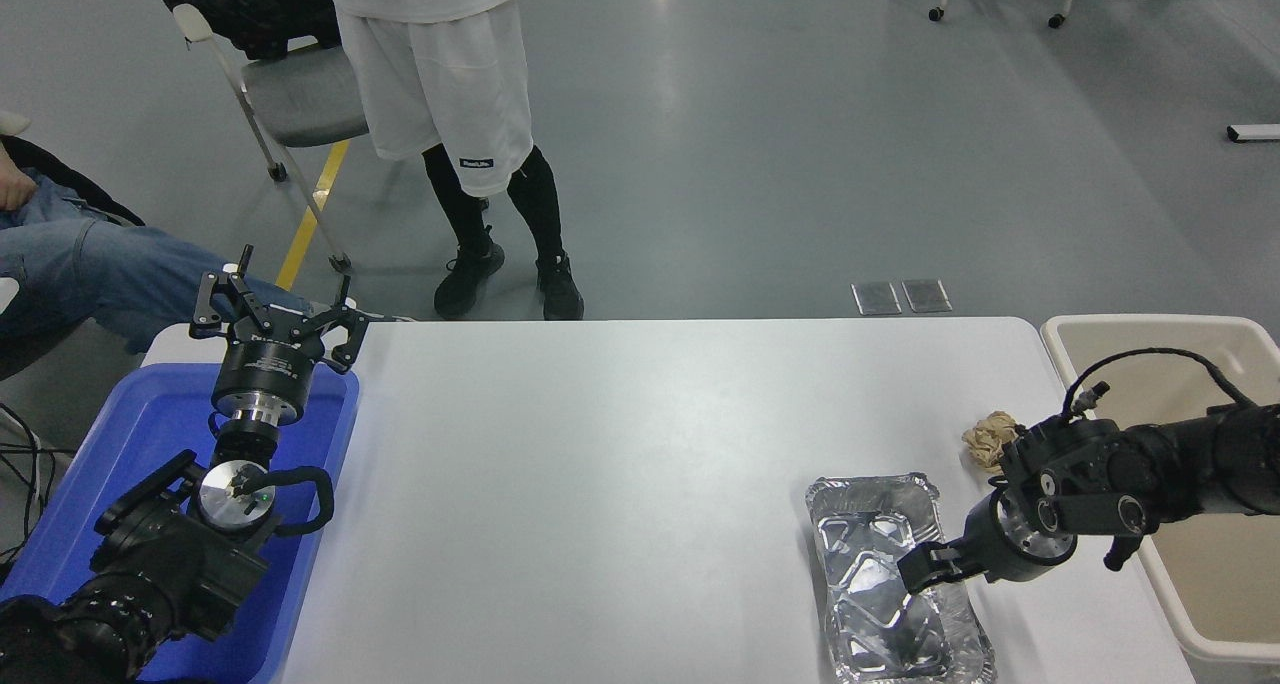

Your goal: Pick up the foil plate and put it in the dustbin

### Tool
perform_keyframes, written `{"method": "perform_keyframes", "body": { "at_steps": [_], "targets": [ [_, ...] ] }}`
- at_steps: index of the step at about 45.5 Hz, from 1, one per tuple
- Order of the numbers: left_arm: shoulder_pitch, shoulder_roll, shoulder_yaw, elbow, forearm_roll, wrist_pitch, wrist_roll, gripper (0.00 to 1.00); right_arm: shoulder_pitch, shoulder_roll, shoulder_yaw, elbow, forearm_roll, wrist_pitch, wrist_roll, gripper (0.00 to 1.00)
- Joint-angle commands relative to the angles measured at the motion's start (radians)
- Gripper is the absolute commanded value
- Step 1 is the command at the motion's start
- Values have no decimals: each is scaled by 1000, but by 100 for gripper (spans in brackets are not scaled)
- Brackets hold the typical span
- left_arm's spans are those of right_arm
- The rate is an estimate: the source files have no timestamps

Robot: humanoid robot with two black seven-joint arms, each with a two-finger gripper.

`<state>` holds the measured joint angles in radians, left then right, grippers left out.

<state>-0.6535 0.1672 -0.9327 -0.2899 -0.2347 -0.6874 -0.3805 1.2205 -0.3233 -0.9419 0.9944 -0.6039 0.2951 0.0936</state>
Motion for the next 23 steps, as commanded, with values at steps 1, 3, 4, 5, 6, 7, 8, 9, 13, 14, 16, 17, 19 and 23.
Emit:
{"method": "perform_keyframes", "body": {
  "at_steps": [1,3,4,5,6,7,8,9,13,14,16,17,19,23],
  "targets": [
    [0,0,0,0,0,0,0,99,-30,-10,11,-33,84,-16,-5,67],
    [0,0,0,0,0,0,0,99,-30,-19,9,-33,93,-16,-12,59],
    [0,0,0,0,0,0,0,99,-30,-22,9,-33,96,-14,-18,54],
    [0,0,0,0,0,0,0,99,-30,-23,9,-33,96,-16,-24,47],
    [0,0,0,0,0,0,0,99,-30,-25,9,-33,96,-14,-29,39],
    [0,0,0,0,0,0,0,99,-30,-25,6,-33,96,-13,-34,30],
    [0,0,0,0,0,0,0,99,-32,-25,3,-31,96,-13,-38,23],
    [0,0,0,0,0,0,0,99,-33,-25,2,-31,96,-10,-44,16],
    [0,0,0,0,0,0,0,99,-38,-26,2,-26,98,-4,-55,0],
    [0,0,0,0,0,-1,0,99,-38,-26,2,-26,98,-4,-55,0],
    [0,0,0,2,0,0,0,99,-38,-30,2,-25,99,-2,-57,0],
    [0,0,0,0,0,-1,0,99,-38,-30,2,-23,104,-2,-57,0],
    [0,0,0,0,0,0,0,99,-38,-31,5,-22,119,-2,-55,0],
    [0,0,0,0,0,0,0,99,-30,-33,3,-20,168,-1,-57,0]
  ]
}}
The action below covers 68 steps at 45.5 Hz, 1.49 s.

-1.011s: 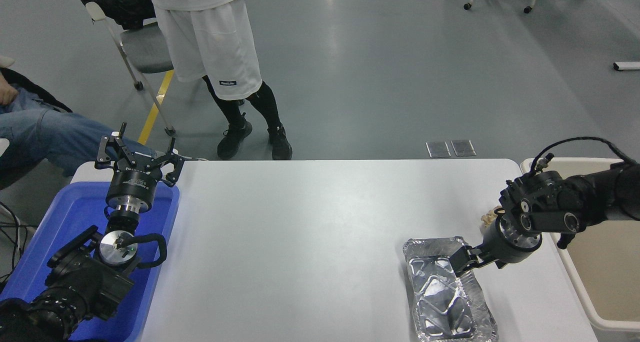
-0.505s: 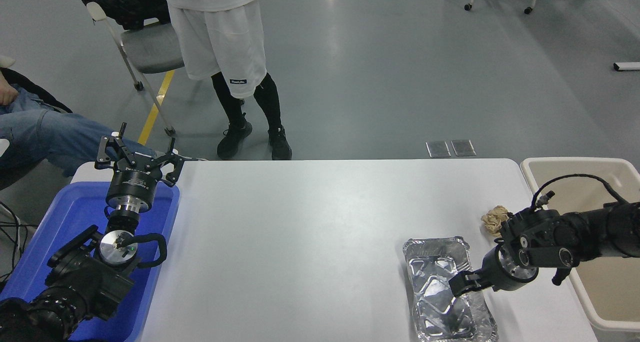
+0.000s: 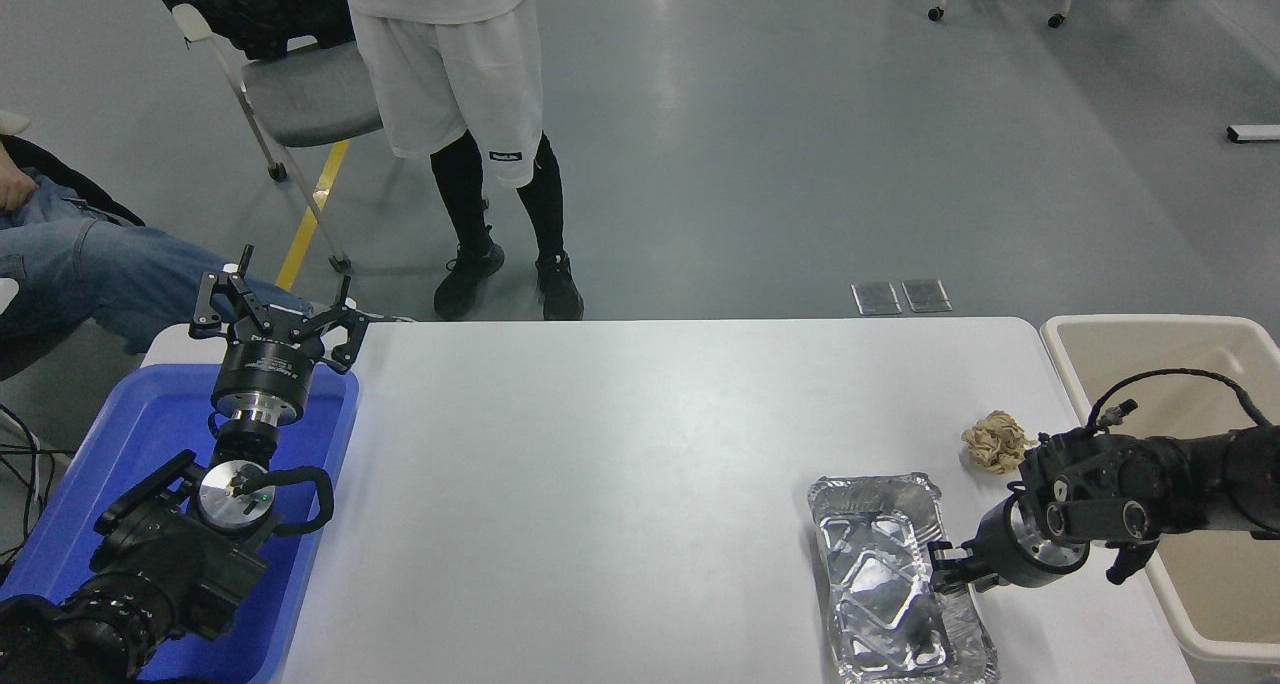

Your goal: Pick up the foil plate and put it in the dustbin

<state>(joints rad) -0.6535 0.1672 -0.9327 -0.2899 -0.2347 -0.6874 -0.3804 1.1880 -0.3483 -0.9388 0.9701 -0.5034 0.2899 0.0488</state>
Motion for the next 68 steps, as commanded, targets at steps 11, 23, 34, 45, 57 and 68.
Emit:
{"method": "perform_keyframes", "body": {
  "at_steps": [11,23,34,45,57,68],
  "targets": [
    [0,0,0,0,0,0,0,99,42,-23,-3,30,83,48,-10,0],
    [0,0,0,0,0,0,0,99,156,-58,-25,139,83,71,-10,0],
    [0,0,0,0,0,0,0,99,324,-113,-52,228,82,167,-10,0],
    [0,0,0,0,0,0,0,99,502,-176,-78,237,83,357,-10,0],
    [0,0,0,0,0,-1,0,99,757,-195,-118,240,80,496,-10,0],
    [0,0,0,0,0,0,0,99,936,-195,-141,240,63,496,-12,0]
  ]
}}
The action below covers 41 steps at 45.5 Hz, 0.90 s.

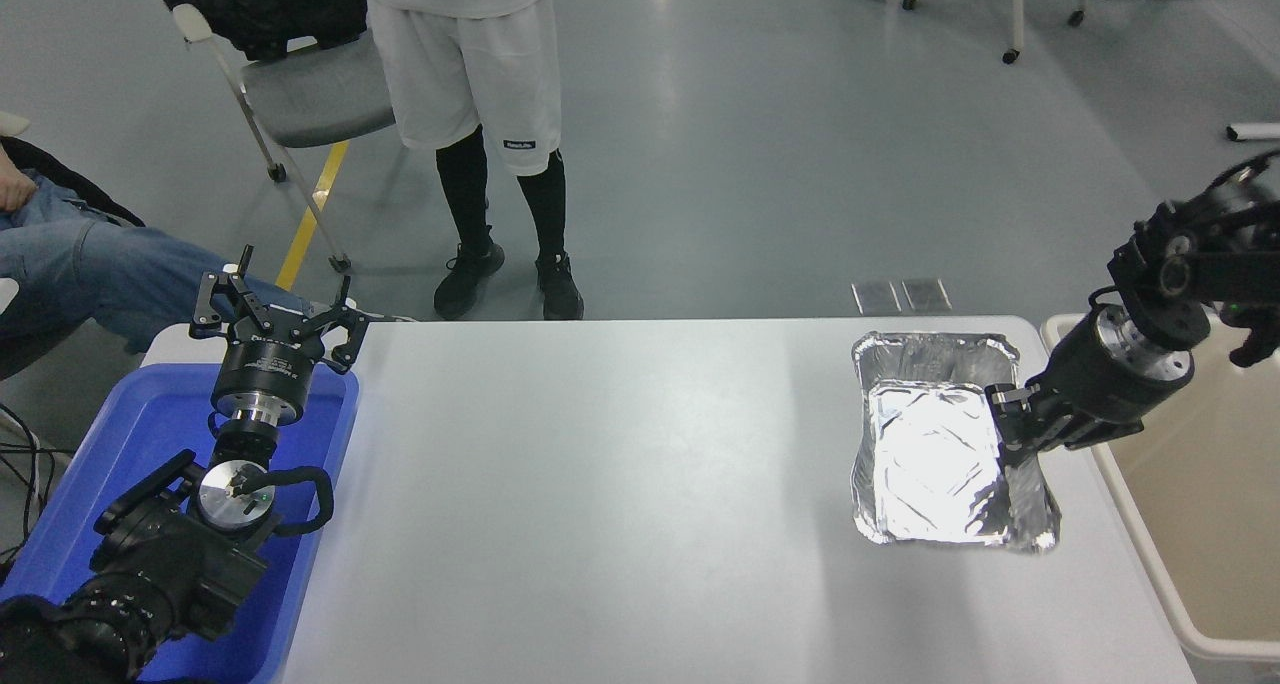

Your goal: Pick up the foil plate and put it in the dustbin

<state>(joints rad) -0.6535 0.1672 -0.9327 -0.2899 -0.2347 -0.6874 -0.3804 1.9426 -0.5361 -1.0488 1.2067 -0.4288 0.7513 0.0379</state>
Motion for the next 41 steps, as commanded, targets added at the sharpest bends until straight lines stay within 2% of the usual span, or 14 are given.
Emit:
{"method": "perform_keyframes", "body": {
  "at_steps": [1,9,41],
  "targets": [
    [0,0,0,0,0,0,0,99,193,-5,-33,4,-11,34,-1,0],
    [0,0,0,0,0,0,0,99,262,-1,-28,4,-11,34,-36,0],
    [0,0,0,0,0,0,0,99,420,-10,-37,27,-11,34,-39,0]
  ]
}}
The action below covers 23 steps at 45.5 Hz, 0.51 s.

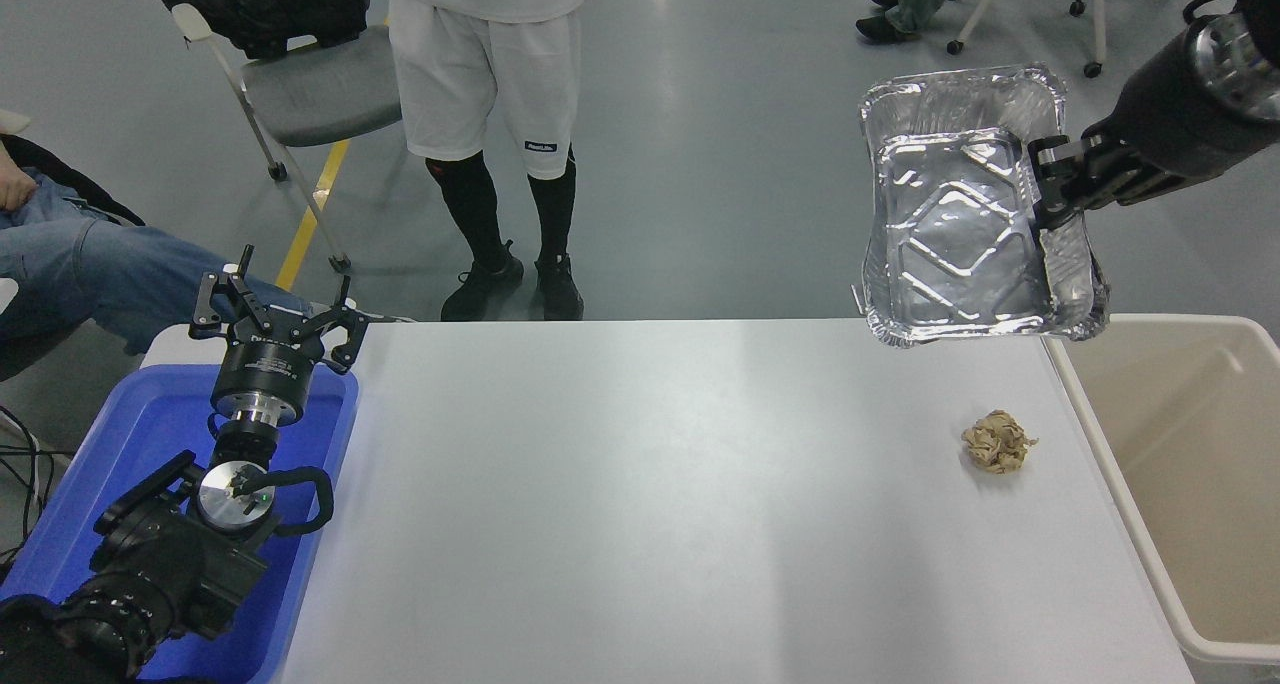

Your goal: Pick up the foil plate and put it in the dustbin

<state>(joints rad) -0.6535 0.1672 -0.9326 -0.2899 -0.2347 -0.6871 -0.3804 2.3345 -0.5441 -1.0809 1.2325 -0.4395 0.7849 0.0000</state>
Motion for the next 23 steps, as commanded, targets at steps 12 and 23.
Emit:
{"method": "perform_keyframes", "body": {
  "at_steps": [12,23],
  "targets": [
    [0,0,0,0,0,0,0,99,23,-51,-5,-1,-39,1,-6,0],
    [0,0,0,0,0,0,0,99,-33,-169,-62,-8,-116,1,-8,0]
  ]
}}
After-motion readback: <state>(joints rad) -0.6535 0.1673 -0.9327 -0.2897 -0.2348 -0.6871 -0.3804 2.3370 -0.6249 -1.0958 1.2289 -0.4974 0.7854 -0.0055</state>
